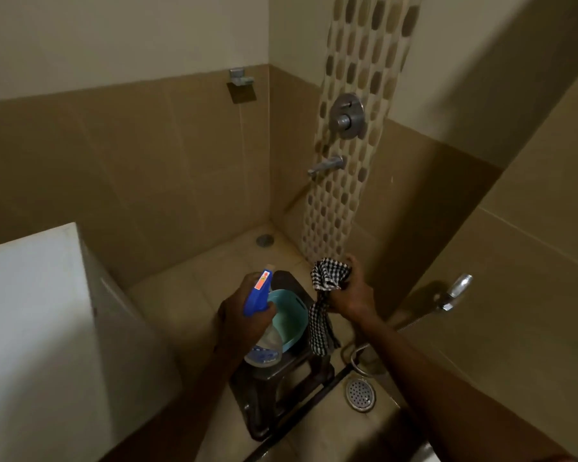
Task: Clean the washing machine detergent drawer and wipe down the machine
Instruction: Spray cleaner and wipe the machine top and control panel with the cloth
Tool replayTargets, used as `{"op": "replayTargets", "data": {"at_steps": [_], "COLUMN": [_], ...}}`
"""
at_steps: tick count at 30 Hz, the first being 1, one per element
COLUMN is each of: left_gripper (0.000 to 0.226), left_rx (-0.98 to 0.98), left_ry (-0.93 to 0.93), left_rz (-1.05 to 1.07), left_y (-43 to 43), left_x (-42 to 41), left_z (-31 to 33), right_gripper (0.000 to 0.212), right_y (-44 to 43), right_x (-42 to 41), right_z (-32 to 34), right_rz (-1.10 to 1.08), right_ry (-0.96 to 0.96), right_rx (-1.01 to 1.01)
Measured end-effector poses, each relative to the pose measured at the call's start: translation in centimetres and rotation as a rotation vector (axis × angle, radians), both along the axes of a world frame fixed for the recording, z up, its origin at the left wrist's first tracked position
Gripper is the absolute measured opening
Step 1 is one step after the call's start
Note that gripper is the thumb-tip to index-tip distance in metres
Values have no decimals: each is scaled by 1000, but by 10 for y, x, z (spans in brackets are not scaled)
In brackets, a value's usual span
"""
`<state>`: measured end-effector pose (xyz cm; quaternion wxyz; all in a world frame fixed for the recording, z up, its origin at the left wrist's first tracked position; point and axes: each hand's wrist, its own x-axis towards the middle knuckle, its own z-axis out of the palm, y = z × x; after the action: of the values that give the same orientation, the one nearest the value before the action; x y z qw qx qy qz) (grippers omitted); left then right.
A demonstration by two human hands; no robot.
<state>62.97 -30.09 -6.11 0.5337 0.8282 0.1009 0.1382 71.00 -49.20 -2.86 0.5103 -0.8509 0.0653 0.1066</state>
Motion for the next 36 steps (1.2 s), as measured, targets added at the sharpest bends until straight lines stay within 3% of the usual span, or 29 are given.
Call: {"op": "replayTargets", "data": {"at_steps": [3, 9, 18, 23, 26, 30, 36], "left_gripper": [39, 44, 50, 43, 55, 67, 81], "left_rx": [6, -68, -126, -106, -91, 5, -93], "left_ry": [-36, -19, 99, 136, 129, 50, 91], "left_rz": [-25, -73, -34, -35, -95, -184, -212], "left_y": [10, 26, 34, 30, 31, 32, 30], "left_x": [28, 69, 98, 98, 91, 87, 74], "left_z": [-21, -65, -123, -145, -159, -176, -179], "right_gripper": [44, 27, 42, 30, 21, 27, 27], "right_y": [16, 41, 63, 63, 54, 52, 53], "right_x": [30, 67, 98, 89, 85, 84, 73], "right_z": [-31, -64, -137, -141, -145, -146, -144], "right_rz": [4, 10, 55, 119, 101, 125, 129], "right_ry": [59, 80, 255, 374, 376, 364, 358], "right_rx": [-77, -123, -78, -185, -208, -221, -200]}}
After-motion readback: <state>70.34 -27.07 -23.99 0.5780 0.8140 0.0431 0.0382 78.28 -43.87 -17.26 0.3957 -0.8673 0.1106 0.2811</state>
